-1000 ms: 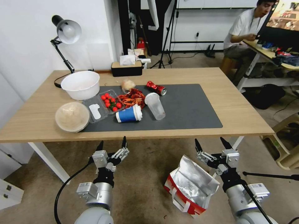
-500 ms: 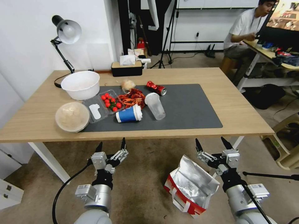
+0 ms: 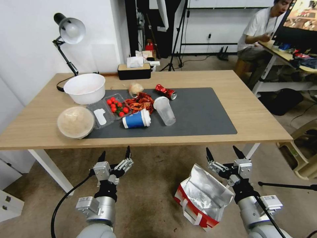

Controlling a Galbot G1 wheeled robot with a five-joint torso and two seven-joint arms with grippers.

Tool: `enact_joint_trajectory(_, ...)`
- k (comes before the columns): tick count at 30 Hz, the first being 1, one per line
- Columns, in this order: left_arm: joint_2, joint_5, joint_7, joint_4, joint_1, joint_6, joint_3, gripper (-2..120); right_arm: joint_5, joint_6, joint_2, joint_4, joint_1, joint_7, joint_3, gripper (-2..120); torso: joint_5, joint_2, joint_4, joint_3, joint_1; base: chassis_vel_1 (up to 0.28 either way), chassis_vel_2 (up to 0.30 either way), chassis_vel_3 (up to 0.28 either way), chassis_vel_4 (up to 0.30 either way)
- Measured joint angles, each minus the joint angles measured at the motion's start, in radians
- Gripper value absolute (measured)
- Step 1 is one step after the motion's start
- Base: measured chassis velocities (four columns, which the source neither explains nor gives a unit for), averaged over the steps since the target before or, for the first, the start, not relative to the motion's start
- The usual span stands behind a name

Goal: Pick up the food delivery bag from the floor and place it on the table.

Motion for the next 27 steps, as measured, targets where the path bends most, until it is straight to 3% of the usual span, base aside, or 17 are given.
enact_joint_trajectory(27, 0.011, 0.018, 0.002, 0.001, 0.010, -0.004, -0.013, 100, 0.003, 0.007, -0.001, -0.005, 0.006, -0.001, -0.003, 100, -0.0001, -0.133, 0.0000, -0.075, -0.058, 0.000, 0.000, 0.000, 0.000)
